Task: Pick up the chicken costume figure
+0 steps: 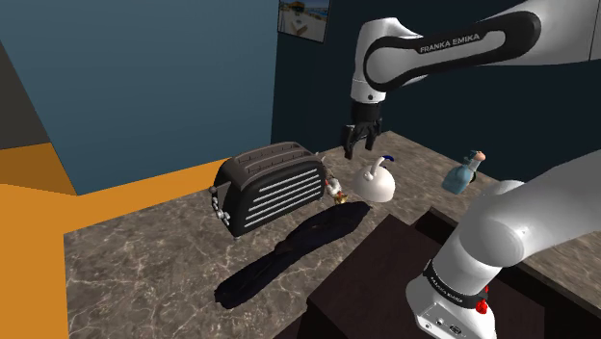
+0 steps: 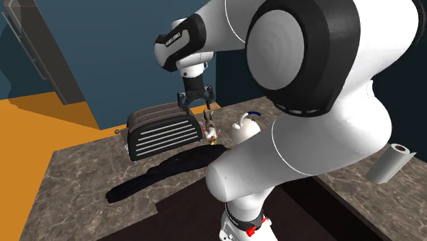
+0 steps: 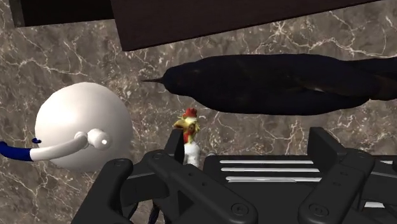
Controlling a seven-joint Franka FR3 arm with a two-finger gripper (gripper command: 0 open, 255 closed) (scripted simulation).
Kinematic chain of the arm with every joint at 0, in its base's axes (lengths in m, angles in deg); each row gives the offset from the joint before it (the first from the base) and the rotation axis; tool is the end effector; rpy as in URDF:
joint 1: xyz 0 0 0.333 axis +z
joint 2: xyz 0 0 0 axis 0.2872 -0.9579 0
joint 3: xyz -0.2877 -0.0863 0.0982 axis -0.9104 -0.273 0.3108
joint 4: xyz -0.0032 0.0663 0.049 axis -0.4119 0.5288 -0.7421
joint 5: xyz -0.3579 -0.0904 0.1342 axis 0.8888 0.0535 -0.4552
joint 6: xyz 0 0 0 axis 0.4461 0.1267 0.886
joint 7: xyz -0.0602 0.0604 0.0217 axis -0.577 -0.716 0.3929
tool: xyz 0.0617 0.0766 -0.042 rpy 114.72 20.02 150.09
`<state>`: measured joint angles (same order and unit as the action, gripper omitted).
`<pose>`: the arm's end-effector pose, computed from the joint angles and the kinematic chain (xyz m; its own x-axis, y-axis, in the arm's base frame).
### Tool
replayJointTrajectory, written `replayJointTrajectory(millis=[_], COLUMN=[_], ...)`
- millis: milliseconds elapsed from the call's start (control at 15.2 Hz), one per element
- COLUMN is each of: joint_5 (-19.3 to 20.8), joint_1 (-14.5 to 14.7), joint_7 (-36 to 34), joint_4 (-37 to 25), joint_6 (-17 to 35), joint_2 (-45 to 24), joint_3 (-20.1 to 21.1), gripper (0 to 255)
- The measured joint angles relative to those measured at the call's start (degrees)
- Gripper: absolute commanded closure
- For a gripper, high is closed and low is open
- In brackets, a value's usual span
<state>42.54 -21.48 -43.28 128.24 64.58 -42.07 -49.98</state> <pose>0.3751 -0.0266 0.4550 0.9842 -0.1486 -0.0960 -0.1418 -0.9871 0.0743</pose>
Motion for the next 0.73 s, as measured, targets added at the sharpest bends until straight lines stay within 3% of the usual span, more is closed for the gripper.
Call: replayJointTrajectory(millis=[726], joint_5=[2.51], joint_1=[-4.71], joint_7=[-5.29], joint_4=[-5.54], joint_6=[19.03], joint_2=[-22.29], joint_3=[-2.75], gripper=[0])
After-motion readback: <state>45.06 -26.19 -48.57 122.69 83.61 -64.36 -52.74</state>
